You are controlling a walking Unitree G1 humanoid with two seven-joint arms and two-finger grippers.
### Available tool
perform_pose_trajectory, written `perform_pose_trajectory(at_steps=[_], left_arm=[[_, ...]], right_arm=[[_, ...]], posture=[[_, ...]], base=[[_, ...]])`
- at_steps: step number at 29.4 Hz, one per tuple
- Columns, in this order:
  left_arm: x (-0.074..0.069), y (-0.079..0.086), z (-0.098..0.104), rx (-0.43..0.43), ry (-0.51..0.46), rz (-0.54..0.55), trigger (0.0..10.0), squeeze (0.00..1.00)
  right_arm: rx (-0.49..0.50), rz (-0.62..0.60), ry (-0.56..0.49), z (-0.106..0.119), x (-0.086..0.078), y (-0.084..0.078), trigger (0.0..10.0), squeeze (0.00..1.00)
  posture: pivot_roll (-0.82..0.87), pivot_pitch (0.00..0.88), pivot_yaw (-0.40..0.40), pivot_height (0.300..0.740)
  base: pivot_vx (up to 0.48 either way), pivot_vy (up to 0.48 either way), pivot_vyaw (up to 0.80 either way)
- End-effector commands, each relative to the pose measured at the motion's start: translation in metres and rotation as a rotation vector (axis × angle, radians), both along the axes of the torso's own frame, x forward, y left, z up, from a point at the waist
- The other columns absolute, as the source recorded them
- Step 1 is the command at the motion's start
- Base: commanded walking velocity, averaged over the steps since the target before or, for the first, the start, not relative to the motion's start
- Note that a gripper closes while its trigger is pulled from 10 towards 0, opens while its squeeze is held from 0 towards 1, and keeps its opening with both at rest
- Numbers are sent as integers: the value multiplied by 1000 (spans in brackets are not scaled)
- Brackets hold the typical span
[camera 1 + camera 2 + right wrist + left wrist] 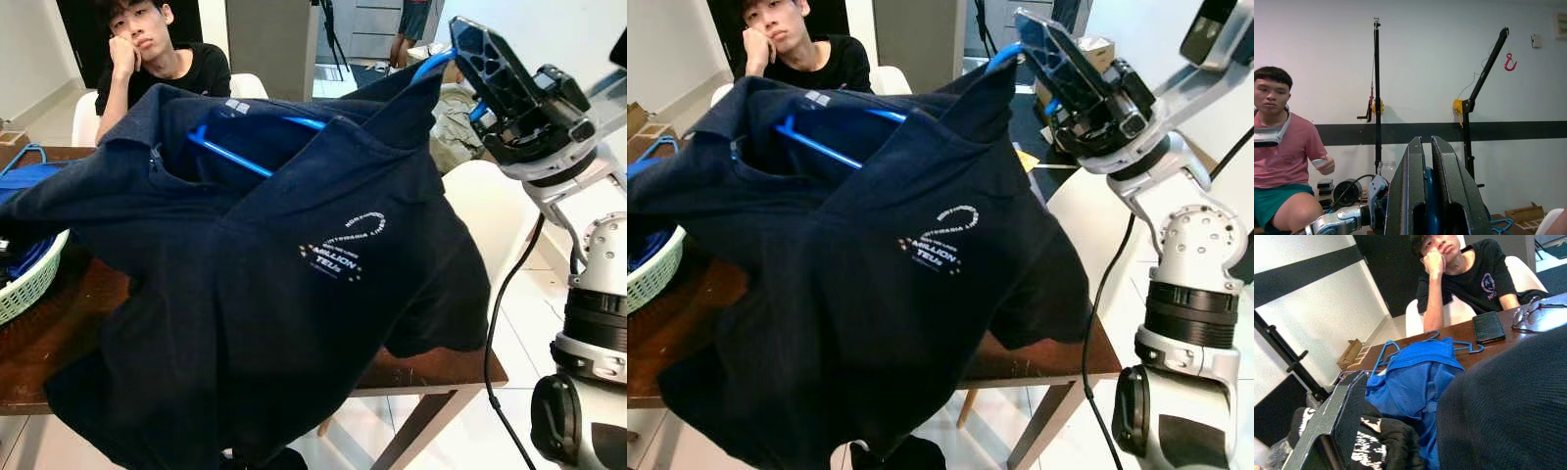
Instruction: Hang hanger
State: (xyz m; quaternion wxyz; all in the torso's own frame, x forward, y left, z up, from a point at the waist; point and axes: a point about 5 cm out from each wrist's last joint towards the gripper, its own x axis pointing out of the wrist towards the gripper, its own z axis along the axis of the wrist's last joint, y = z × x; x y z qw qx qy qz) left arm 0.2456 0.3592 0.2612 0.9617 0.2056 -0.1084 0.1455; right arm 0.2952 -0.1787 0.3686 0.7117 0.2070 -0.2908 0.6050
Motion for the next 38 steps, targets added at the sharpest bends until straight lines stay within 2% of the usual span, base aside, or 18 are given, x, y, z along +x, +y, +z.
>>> perform_pose_trajectory(at_steps=[1,2,4,6,7,8,9,10,11,13,14,15,20,22,23,25,28,38], left_arm=[[1,-7,2,-44,-2,-79,10000,1000],[1,-7,2,-44,-2,-79,10000,1000],[-7,-65,-2,-173,74,-608,10000,1000],[-7,-65,-2,-173,74,-608,10000,1000],[-17,-89,-4,-197,117,-819,10000,1000],[-17,-89,-4,-197,117,-819,10000,1000],[-30,-104,-4,-258,143,-996,10000,722],[-40,-112,-4,-299,163,-1109,10000,663],[-52,-114,-4,-330,194,-1203,10000,431],[-61,-116,-4,-346,217,-1264,10000,431],[-69,-113,-2,-341,235,-1300,10000,78],[-75,-108,2,-333,246,-1303,10000,0],[-74,-88,5,-235,277,-1158,10000,0],[-61,-61,5,-180,300,-904,10000,0],[-50,-32,3,-167,325,-640,10000,0],[-50,-32,3,-167,325,-640,10000,0],[-48,29,0,34,467,3,10000,0],[-49,32,21,256,508,171,10000,0]], right_arm=[[8,-11,-18,5,-2,-3,0,0],[8,-11,-18,5,-2,-3,0,0],[-5,-30,-6,3,1,-1,0,0],[-5,-30,-6,3,1,-1,0,0],[-5,-34,-1,2,2,-1,0,0],[-5,-34,-1,2,2,-1,0,0],[-5,-36,4,2,3,1,0,0],[-4,-35,8,1,4,3,0,0],[-3,-34,12,1,5,4,0,0],[-3,-33,14,0,6,6,0,0],[-4,-32,16,0,6,6,0,0],[-6,-33,18,-1,6,6,0,0],[-9,-36,20,-1,6,7,0,0],[-9,-38,20,-1,7,7,0,0],[-9,-39,22,-1,8,7,0,0],[-9,-39,22,-1,8,7,0,0],[-10,-41,23,-1,9,8,0,0],[-13,-48,22,0,9,8,0,0]], posture=[[144,5,-34,735],[144,5,-34,735],[145,3,-36,735],[145,3,-36,735],[145,3,-36,735],[145,3,-36,735],[151,3,-35,735],[151,3,-35,735],[150,8,-35,735],[150,8,-35,735],[150,9,-35,735],[150,9,-35,735],[150,9,-35,735],[154,10,-37,735],[158,11,-41,735],[158,11,-41,735],[152,10,-43,735],[145,8,-42,735]], base=[[0,0,0],[0,0,0],[0,0,0],[0,0,0],[0,0,0],[0,0,0],[0,0,0],[0,0,0],[0,0,0],[0,0,0],[0,0,0],[0,0,0],[0,0,0],[0,0,0],[0,0,0],[0,0,0],[0,0,0],[0,0,0]])
